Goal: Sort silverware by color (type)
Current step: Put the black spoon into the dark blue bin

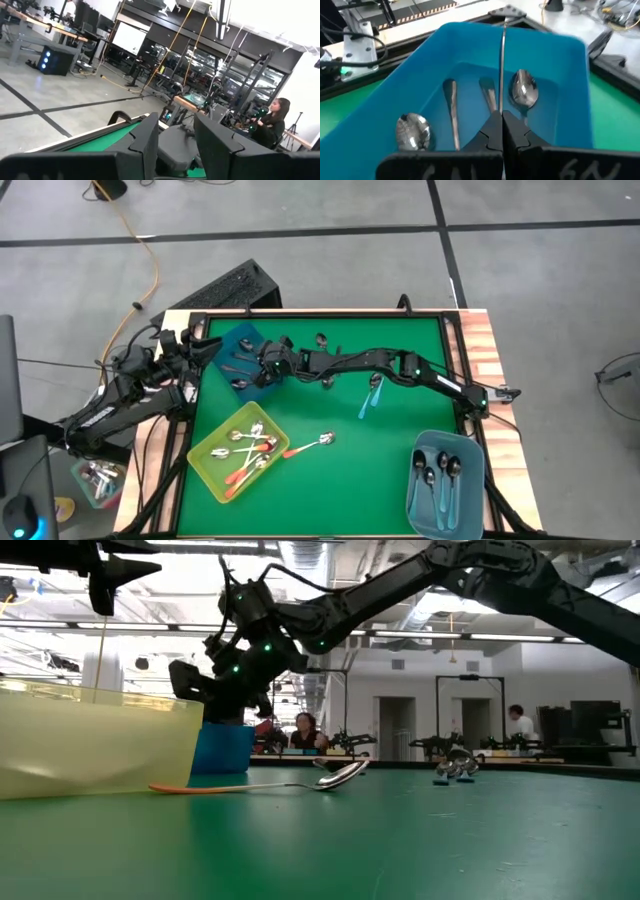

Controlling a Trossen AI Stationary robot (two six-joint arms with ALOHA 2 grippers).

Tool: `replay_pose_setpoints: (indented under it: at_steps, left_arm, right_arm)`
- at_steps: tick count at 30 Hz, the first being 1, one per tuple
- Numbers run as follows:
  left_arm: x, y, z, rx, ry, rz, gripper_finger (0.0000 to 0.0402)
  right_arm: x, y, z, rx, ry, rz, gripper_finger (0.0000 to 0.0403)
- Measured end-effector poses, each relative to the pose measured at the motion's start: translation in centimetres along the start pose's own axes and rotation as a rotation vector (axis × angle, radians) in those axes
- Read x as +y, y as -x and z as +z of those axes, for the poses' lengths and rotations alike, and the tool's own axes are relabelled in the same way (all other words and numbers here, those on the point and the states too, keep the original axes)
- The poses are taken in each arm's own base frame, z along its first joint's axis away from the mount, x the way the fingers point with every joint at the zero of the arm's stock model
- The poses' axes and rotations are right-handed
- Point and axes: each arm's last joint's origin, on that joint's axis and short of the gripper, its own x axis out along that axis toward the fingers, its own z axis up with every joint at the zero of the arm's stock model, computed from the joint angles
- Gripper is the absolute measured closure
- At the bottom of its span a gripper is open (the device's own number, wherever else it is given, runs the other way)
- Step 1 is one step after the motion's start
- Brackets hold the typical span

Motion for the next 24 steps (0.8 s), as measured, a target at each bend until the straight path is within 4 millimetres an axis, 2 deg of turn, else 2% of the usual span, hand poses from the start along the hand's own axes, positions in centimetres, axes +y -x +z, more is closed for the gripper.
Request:
replay_pose_setpoints:
  at_steps: [11,24]
  left_arm:
    - [0.1,0.0,0.0,-0.002,0.000,0.014,0.0292]
    - [0.1,0.0,0.0,-0.014,0.000,0.037,0.0292]
  right_arm:
    - [-1.2,-0.3,0.3,0.008,0.003,-0.019,0.0398]
    - [-1.4,-0.3,0.3,0.003,0.016,-0.020,0.0398]
